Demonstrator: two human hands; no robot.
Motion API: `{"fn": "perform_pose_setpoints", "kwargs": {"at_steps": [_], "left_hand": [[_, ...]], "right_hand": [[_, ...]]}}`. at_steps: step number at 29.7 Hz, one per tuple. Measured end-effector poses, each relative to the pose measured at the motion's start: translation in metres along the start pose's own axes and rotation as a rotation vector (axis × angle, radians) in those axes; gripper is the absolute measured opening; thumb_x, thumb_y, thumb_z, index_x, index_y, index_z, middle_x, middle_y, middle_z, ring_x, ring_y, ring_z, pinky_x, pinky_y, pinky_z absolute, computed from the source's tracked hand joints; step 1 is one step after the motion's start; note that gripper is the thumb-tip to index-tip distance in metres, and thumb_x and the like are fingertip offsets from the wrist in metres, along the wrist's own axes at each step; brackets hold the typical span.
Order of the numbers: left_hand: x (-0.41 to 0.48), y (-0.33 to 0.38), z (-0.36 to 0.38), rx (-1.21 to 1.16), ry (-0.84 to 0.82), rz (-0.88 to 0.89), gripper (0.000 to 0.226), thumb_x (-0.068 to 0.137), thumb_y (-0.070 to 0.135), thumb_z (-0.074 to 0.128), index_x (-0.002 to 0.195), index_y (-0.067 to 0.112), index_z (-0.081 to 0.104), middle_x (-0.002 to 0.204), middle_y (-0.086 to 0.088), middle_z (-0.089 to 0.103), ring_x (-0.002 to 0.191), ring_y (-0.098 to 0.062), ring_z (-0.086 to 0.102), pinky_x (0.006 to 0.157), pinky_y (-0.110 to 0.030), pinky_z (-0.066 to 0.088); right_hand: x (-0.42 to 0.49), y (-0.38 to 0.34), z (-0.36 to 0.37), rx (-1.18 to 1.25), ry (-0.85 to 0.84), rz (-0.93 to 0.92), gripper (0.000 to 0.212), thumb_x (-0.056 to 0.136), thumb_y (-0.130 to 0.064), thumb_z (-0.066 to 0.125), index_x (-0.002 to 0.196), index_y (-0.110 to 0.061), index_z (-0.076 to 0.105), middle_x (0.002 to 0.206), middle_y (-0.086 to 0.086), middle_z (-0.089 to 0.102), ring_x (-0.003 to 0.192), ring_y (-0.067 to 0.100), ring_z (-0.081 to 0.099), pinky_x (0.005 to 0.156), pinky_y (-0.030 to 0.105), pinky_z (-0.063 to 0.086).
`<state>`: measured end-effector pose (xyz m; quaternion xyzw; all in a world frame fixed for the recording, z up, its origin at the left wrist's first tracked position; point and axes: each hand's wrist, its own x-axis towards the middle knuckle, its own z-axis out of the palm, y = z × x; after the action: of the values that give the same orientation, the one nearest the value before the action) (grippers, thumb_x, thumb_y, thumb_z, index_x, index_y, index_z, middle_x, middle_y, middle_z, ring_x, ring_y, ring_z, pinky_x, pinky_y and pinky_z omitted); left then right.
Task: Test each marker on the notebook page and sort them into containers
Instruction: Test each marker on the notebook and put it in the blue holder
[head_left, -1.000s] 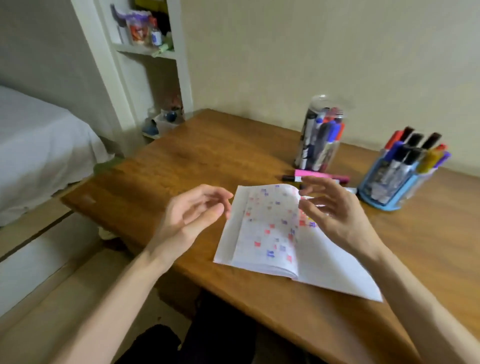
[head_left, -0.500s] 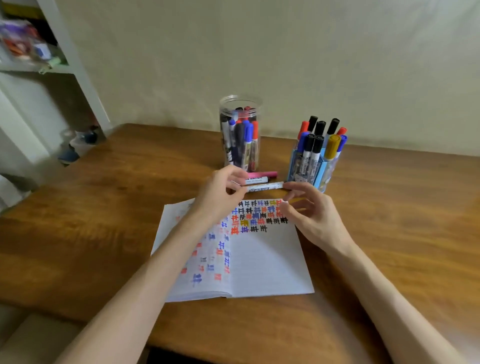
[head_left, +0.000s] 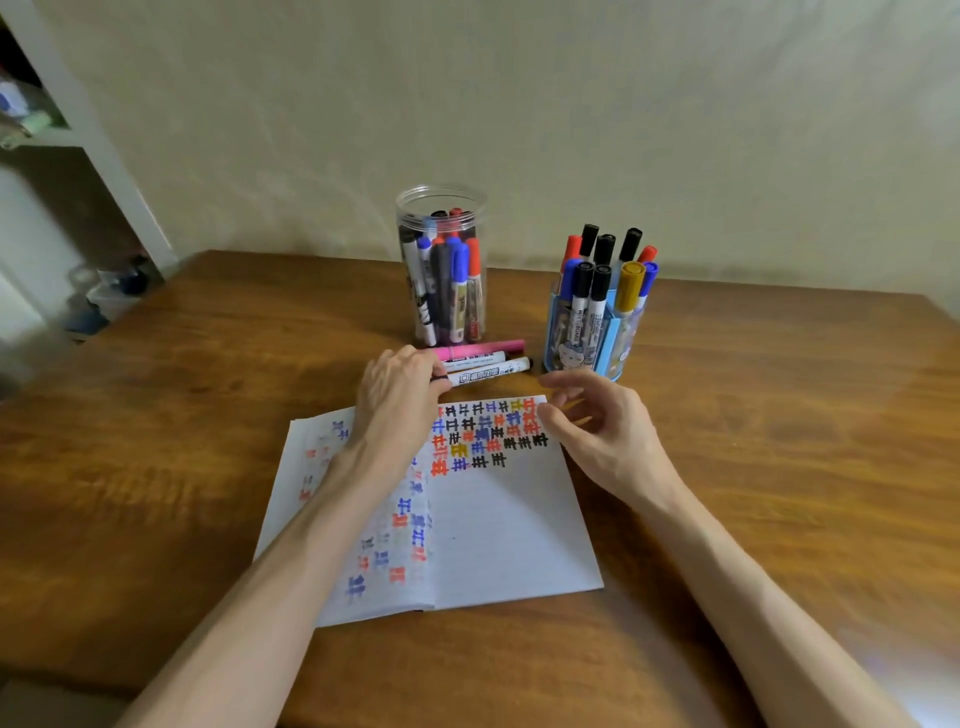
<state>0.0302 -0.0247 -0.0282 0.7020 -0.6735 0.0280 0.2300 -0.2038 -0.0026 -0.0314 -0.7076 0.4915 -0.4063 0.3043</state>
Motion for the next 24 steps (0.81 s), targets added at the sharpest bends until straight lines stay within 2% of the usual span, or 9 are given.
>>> {"fn": "perform_pose_setpoints", "kwargs": {"at_steps": [3,5,7,9,11,14,18,22,24], "left_hand": [[-0.008,-0.002,-0.011,-0.117,0.046,-0.051,0.023,0.098,0.031,0.066,0.116,0.017,0.068,0.114,-0.002,0.073,0.101,-0.018,0.066,0.087,-0.035,0.055],[-0.014,0.000,-0.020,-0.312,0.025,-0.054,0.017,0.100,0.029,0.064,0.114,0.019,0.067,0.109,0.004,0.075,0.091,-0.007,0.068,0.080,-0.029,0.058],[-0.020,0.007,-0.029,-0.521,-0.081,0.015,0.012,0.100,0.025,0.065,0.111,0.021,0.067,0.102,0.010,0.075,0.086,0.001,0.069,0.078,-0.023,0.059],[-0.027,0.017,-0.033,-0.628,-0.195,0.132,0.012,0.097,0.021,0.069,0.109,0.022,0.069,0.100,0.013,0.073,0.091,0.002,0.070,0.081,-0.019,0.058],[-0.032,0.025,-0.033,-0.648,-0.259,0.220,0.015,0.095,0.021,0.072,0.110,0.023,0.069,0.100,0.015,0.072,0.095,0.001,0.069,0.082,-0.019,0.057],[-0.035,0.029,-0.028,-0.620,-0.293,0.281,0.021,0.091,0.028,0.075,0.111,0.023,0.071,0.097,0.017,0.071,0.086,0.007,0.065,0.072,-0.015,0.053],[-0.039,0.023,-0.024,-0.611,-0.297,0.312,0.010,0.099,0.027,0.067,0.102,0.023,0.075,0.086,0.013,0.070,0.084,-0.007,0.065,0.073,-0.031,0.051],[-0.040,0.020,-0.028,-0.615,-0.368,0.273,0.017,0.103,0.023,0.060,0.096,0.024,0.075,0.080,0.009,0.069,0.076,-0.007,0.064,0.066,-0.025,0.049],[-0.038,0.006,-0.033,-0.644,-0.398,0.188,0.023,0.104,0.018,0.056,0.093,0.025,0.075,0.076,0.009,0.067,0.071,-0.004,0.062,0.062,-0.020,0.048]], "right_hand": [[-0.002,-0.004,0.001,-0.023,-0.010,0.040,0.023,0.097,-0.037,0.071,0.114,-0.022,0.076,0.089,-0.007,0.074,0.081,0.006,0.071,0.067,0.027,0.061],[-0.004,-0.010,0.003,0.044,-0.021,0.082,0.029,0.097,-0.042,0.070,0.115,-0.020,0.077,0.089,-0.009,0.076,0.084,0.006,0.072,0.068,0.026,0.061],[-0.007,-0.017,0.007,0.192,-0.031,0.119,0.031,0.096,-0.042,0.071,0.114,-0.017,0.076,0.080,-0.010,0.075,0.073,0.002,0.070,0.061,0.018,0.053],[-0.009,-0.022,0.011,0.328,-0.034,0.127,0.024,0.097,-0.043,0.070,0.103,-0.020,0.077,0.071,-0.003,0.070,0.062,0.004,0.060,0.056,0.018,0.046],[-0.013,-0.025,0.013,0.410,-0.006,0.125,0.023,0.098,-0.043,0.069,0.089,-0.022,0.075,0.071,0.008,0.066,0.062,0.012,0.056,0.056,0.021,0.045],[-0.015,-0.027,0.014,0.434,0.031,0.145,0.032,0.098,-0.042,0.069,0.081,-0.015,0.071,0.070,0.008,0.069,0.061,0.015,0.059,0.057,0.025,0.047],[-0.016,-0.026,0.012,0.374,0.029,0.115,0.038,0.099,-0.041,0.068,0.075,-0.012,0.071,0.071,0.012,0.072,0.061,0.019,0.063,0.061,0.030,0.052],[-0.016,-0.029,0.014,0.356,-0.002,0.068,0.034,0.102,-0.036,0.066,0.078,-0.012,0.070,0.073,0.010,0.071,0.064,0.018,0.062,0.062,0.029,0.052],[-0.016,-0.026,0.002,0.409,0.059,0.079,0.027,0.102,-0.033,0.066,0.086,-0.011,0.070,0.077,0.011,0.069,0.067,0.017,0.060,0.063,0.026,0.050]]}}
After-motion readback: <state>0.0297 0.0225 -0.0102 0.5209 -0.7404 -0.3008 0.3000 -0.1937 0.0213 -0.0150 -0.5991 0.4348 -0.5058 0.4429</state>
